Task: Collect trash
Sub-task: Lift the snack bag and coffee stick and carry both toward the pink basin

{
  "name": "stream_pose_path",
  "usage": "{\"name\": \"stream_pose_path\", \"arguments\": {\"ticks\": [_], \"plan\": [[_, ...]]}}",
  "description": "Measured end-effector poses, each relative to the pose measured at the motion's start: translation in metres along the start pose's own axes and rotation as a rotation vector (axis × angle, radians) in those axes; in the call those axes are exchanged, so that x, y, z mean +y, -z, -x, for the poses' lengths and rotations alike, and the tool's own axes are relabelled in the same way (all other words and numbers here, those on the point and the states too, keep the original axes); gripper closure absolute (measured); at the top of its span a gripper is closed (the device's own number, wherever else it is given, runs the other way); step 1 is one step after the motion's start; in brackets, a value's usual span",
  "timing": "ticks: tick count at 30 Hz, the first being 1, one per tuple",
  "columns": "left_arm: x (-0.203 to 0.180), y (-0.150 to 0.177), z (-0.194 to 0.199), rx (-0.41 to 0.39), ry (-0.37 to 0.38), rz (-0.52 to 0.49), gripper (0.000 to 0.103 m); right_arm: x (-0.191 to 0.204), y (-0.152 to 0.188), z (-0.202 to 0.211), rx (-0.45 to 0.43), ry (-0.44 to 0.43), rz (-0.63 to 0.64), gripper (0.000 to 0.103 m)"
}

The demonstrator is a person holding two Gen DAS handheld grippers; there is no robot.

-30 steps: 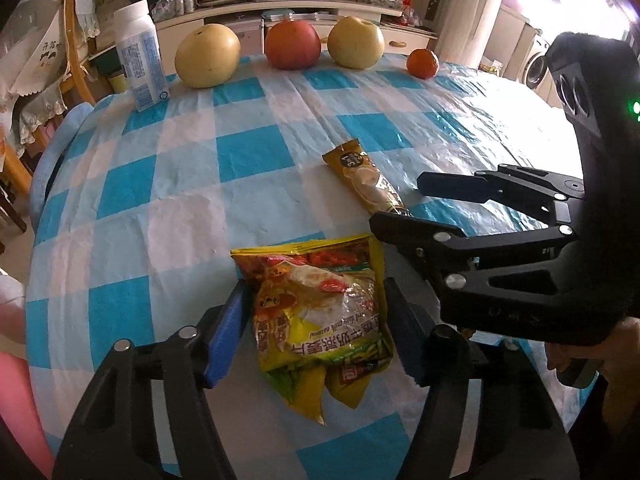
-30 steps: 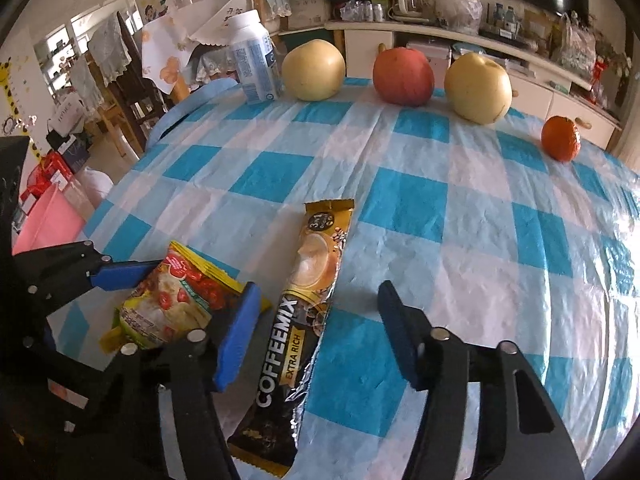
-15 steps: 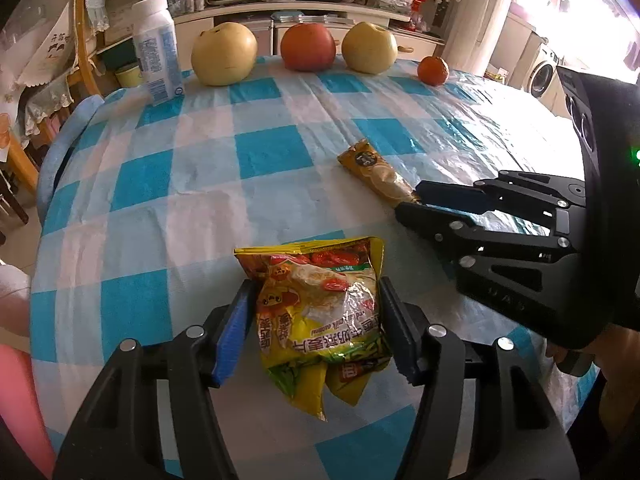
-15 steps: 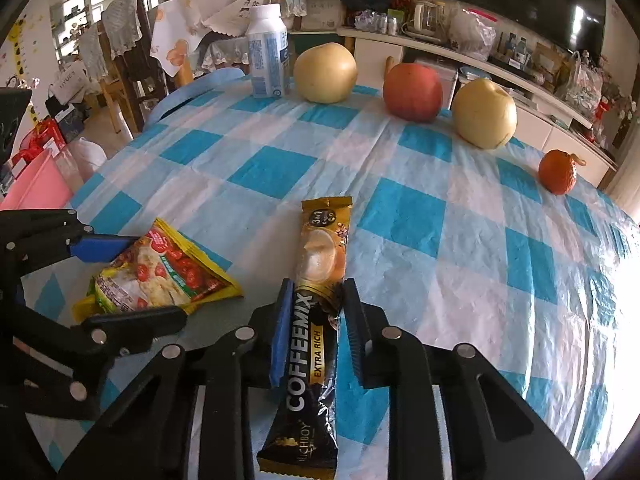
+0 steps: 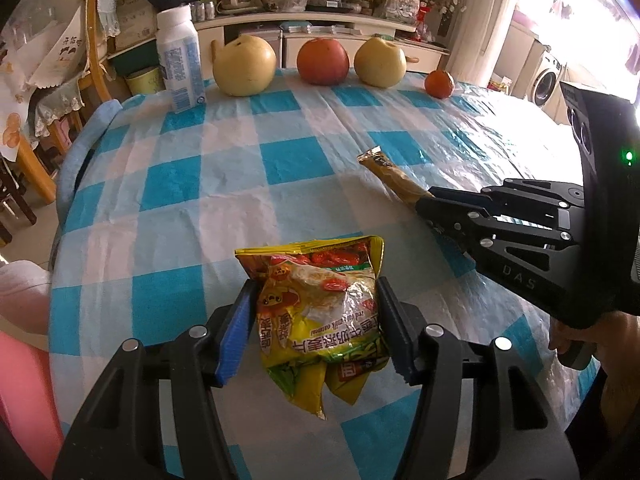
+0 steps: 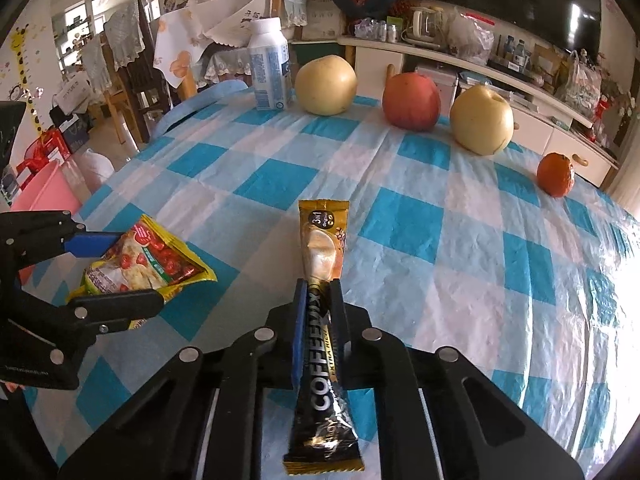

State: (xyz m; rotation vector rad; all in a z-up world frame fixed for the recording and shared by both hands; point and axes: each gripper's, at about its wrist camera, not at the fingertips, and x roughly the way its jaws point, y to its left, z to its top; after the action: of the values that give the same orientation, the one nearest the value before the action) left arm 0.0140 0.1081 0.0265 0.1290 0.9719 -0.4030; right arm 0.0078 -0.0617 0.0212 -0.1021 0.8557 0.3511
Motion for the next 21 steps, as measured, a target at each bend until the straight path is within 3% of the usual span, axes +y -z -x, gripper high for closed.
{"name": "stream_pose_path", "arguments": {"ticks": [21], "plan": [[0.028,0.007,0.045,-0.097,-0.063,0.029,0.043,0.040,-0.006,0.031,-0.069,-0.108,-0.023,0.093]]}}
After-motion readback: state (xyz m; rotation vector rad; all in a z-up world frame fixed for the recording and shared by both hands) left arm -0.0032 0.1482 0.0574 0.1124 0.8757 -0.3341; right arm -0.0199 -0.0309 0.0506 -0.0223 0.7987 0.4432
